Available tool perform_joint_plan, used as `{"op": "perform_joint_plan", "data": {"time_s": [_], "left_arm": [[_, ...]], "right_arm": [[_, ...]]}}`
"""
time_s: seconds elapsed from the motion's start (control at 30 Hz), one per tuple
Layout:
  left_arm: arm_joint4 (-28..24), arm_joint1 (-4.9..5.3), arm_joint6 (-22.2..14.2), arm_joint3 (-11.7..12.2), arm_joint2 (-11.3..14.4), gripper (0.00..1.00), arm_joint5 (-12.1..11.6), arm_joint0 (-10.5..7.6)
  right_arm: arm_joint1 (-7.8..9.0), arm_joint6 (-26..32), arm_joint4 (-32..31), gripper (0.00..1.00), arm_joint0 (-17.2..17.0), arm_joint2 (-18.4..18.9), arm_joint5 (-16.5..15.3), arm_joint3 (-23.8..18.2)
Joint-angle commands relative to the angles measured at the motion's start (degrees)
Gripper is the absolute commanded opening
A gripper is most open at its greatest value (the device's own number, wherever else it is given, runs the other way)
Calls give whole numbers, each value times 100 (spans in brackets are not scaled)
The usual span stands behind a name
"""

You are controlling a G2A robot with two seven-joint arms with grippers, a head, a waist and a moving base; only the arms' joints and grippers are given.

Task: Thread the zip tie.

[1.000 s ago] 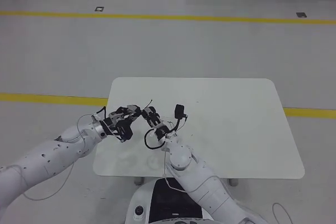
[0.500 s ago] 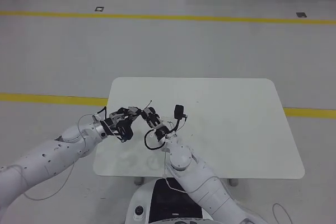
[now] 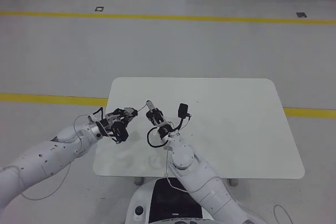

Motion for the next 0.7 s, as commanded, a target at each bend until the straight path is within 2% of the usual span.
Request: {"op": "perform_joint_plan", "data": {"time_s": [0.0, 0.1, 0.67], "left_arm": [[0, 44, 146, 31, 0, 0, -16, -3], [0, 111, 470, 10, 0, 0, -134, -12], [0, 111, 470, 10, 0, 0, -134, -12]], "right_arm": [[11, -7, -16, 100, -33, 36, -12, -54], [21, 20, -39, 100, -57, 56, 9, -92], [21, 20, -39, 100, -57, 56, 9, -92]]}}
